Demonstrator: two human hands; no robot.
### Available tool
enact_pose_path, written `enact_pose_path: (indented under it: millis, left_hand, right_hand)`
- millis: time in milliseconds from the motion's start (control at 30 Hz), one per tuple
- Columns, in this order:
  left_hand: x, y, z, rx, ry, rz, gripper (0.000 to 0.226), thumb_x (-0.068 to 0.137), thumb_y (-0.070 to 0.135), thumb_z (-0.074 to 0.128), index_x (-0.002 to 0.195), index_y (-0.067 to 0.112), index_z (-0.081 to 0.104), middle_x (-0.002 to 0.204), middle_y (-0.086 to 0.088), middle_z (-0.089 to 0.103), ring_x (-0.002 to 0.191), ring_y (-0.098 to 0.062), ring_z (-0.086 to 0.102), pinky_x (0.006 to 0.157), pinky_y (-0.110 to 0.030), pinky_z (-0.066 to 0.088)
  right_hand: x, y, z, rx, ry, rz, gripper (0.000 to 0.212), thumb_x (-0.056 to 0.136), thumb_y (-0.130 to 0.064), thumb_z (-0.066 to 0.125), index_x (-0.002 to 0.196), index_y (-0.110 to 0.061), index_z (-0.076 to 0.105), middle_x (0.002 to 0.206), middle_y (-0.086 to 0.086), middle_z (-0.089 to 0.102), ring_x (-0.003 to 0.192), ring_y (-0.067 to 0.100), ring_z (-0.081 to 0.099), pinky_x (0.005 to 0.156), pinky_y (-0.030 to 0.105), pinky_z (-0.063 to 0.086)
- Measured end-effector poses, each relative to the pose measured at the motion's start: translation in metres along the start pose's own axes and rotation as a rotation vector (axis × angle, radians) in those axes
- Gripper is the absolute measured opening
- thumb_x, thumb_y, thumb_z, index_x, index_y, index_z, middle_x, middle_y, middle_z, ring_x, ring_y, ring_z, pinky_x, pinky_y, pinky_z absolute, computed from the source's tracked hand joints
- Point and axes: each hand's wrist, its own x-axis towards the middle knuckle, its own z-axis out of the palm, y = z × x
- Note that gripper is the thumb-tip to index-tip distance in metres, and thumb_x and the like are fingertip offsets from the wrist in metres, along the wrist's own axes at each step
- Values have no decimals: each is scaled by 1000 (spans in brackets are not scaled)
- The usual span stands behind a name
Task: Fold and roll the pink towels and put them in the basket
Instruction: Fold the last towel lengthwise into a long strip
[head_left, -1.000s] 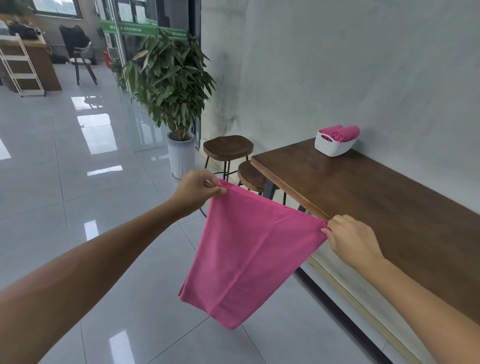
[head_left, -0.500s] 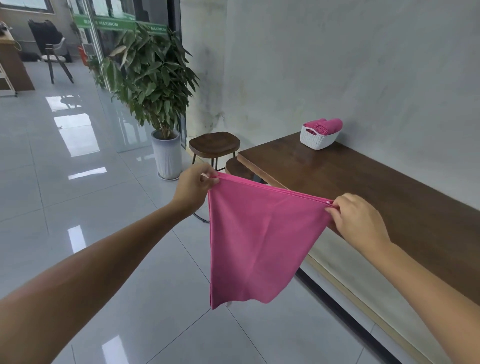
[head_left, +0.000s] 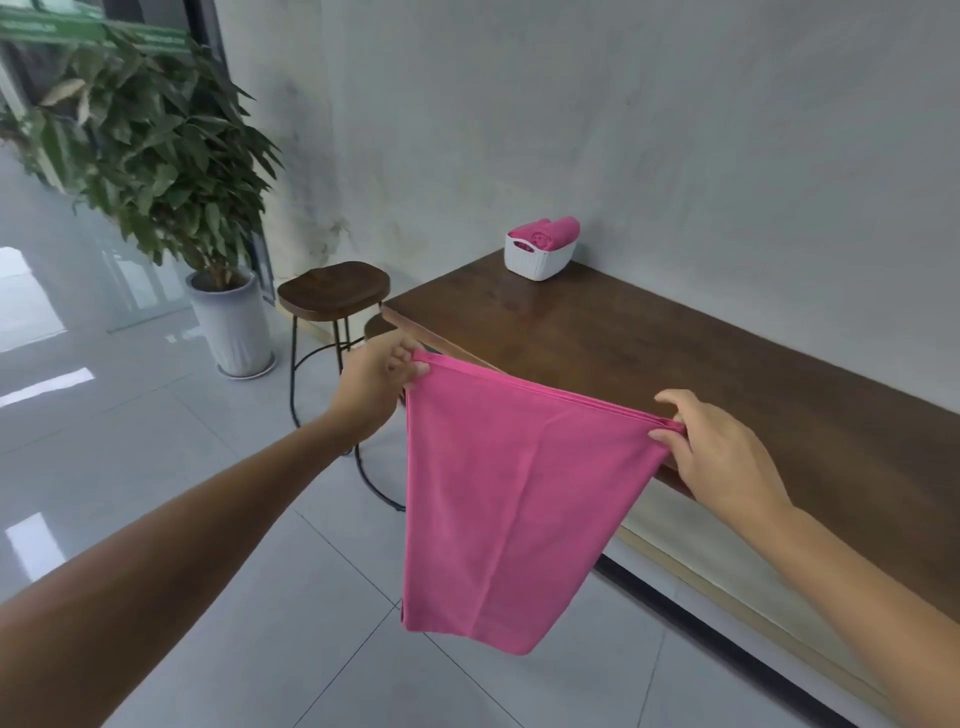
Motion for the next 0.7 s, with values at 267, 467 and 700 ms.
enact_pose_path:
  millis: [267, 467, 700]
  left_hand:
    - [13, 10, 75, -98, -183, 4, 11, 88, 13, 72, 80, 12, 65, 79, -8, 68, 72, -14, 65, 67, -27, 52]
    - [26, 49, 149, -166, -301, 44, 8, 92, 2, 65, 86, -2, 61, 85, -15, 67, 66, -4, 61, 58, -9, 46]
    - [67, 93, 249, -338, -371, -53, 8, 99, 6, 57, 92, 3, 54, 103, -20, 58, 92, -22, 63, 68, -29, 62]
  right_hand:
    - [-49, 41, -6, 119, 19, 340, 14, 100, -27, 57, 86, -26, 53, 90, -10, 57, 80, 18, 57, 72, 40, 48]
    - [-77, 75, -14, 417, 187, 640, 13, 103, -17, 52, 90, -16, 51, 66, 8, 66, 49, 17, 66, 60, 32, 48]
    - [-70, 140, -35, 500, 388, 818, 15, 100, -18, 56, 112, -20, 65, 60, 7, 69, 47, 14, 65, 65, 35, 55]
